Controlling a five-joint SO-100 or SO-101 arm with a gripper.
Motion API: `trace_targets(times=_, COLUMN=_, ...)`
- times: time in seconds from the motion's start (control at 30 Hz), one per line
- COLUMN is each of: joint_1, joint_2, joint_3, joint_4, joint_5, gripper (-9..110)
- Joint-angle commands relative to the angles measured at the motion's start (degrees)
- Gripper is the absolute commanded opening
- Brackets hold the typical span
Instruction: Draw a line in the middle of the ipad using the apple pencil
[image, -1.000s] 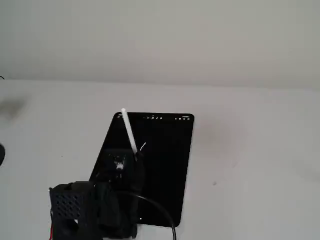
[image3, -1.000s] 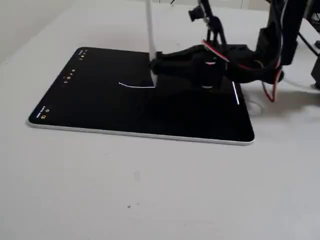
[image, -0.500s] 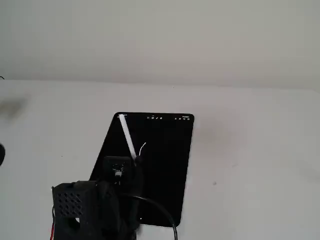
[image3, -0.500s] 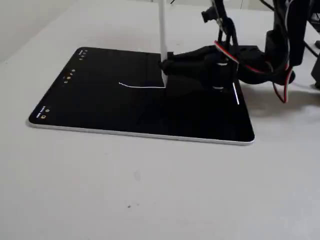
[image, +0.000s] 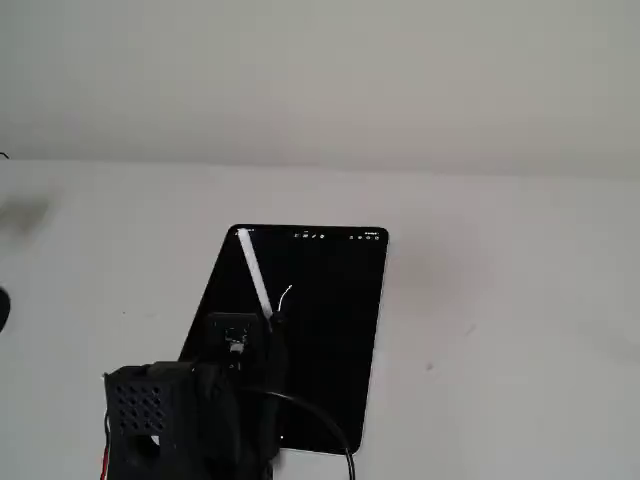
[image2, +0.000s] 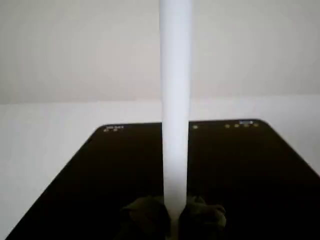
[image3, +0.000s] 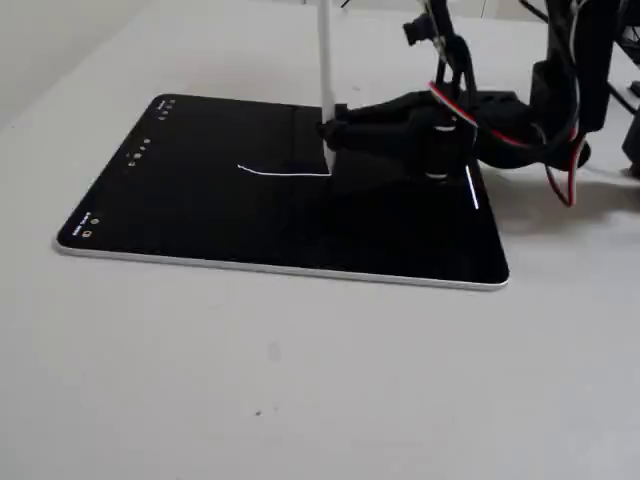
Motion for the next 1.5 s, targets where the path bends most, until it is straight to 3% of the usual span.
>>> trace_targets(times=0.0, joint_1=0.5, joint_2=-0.5, joint_3=2.4, joint_4=0.1, joint_5=0.5, gripper=0)
trace_targets(times=0.73, joint_1=0.3, joint_2=3.4, joint_3=2.6, joint_4=2.8, joint_5=0.7, gripper=0)
trace_targets(times=1.13, joint_1=1.9, joint_2=40.5, joint_3=7.7, joint_4=31.8, joint_5=7.8, gripper=0)
trace_targets(times=1.47, joint_1=1.4, joint_2=82.7, joint_3=1.8, joint_4=82.0, joint_5=28.9, gripper=0)
